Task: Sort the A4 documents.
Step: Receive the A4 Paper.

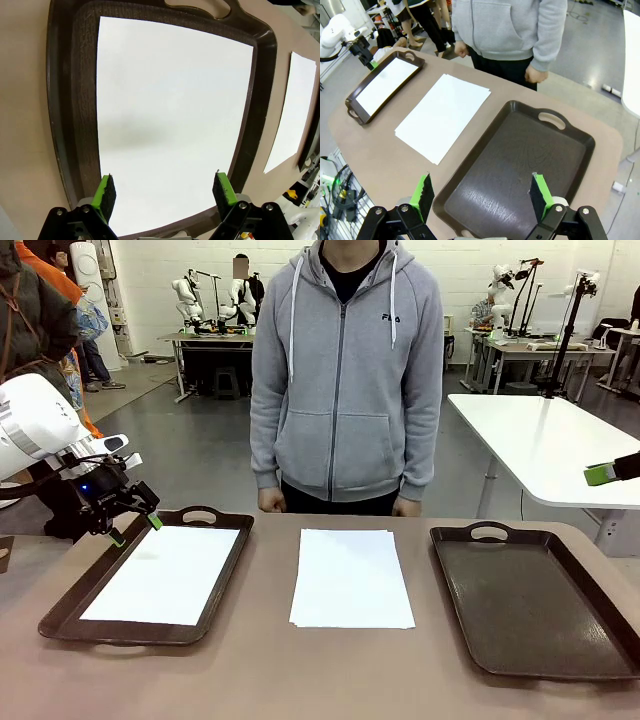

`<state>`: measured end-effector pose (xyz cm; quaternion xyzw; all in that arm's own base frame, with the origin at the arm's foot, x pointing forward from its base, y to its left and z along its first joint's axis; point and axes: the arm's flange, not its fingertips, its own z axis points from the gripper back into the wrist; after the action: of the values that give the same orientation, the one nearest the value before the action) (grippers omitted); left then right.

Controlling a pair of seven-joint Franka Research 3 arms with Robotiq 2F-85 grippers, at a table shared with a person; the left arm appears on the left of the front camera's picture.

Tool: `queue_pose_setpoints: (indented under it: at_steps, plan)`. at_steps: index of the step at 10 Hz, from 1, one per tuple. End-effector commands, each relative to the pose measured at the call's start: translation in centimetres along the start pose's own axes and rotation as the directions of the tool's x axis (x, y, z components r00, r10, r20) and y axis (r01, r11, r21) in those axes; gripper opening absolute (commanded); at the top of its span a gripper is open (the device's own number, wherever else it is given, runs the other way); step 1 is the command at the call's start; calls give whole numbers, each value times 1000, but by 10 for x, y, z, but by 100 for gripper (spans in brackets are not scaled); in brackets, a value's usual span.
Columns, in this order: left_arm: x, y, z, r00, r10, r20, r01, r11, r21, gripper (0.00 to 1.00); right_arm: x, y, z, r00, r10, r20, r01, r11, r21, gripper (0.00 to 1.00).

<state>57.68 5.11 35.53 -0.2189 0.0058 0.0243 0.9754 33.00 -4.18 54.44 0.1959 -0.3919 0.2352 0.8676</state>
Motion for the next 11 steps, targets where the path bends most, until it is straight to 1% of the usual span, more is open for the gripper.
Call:
queue_pose_setpoints:
  at_steps: [1, 5, 6, 7, 8, 9, 10, 11]
  plan:
    - [0, 1, 1, 1000, -7, -1, 7, 1000, 9, 100, -1, -2, -3, 1000, 2, 7, -2, 1000, 19, 100]
    - [0, 0, 0, 1000, 0, 0, 0, 1000, 0, 100, -1, -2, -3, 1000, 2, 7, -2, 1000, 19, 100]
    - [2, -2, 16, 998, -58, 23, 57, 997, 54, 100, 0, 0, 0, 1000, 0, 0, 0, 1000, 0, 100]
    - [-8, -19, 37, 987, -135, 89, 129, 989, 76, 100, -3, 8, 26, 998, 2, 63, 0, 999, -39, 100]
    - [-26, -32, 63, 960, -223, 169, 212, 974, 79, 100, -4, 12, 42, 995, 3, 99, 1, 999, -38, 100]
    - [-53, -49, 90, 908, -326, 262, 308, 945, 108, 100, -3, 14, 47, 994, 1, 111, 5, 999, -54, 100]
    - [-80, -62, 110, 846, -426, 322, 406, 905, 131, 100, 0, 14, 48, 994, 3, 114, 3, 999, -53, 100]
    - [-111, -70, 125, 776, -522, 354, 503, 851, 154, 100, 2, 17, 46, 994, 9, 111, -4, 999, -44, 100]
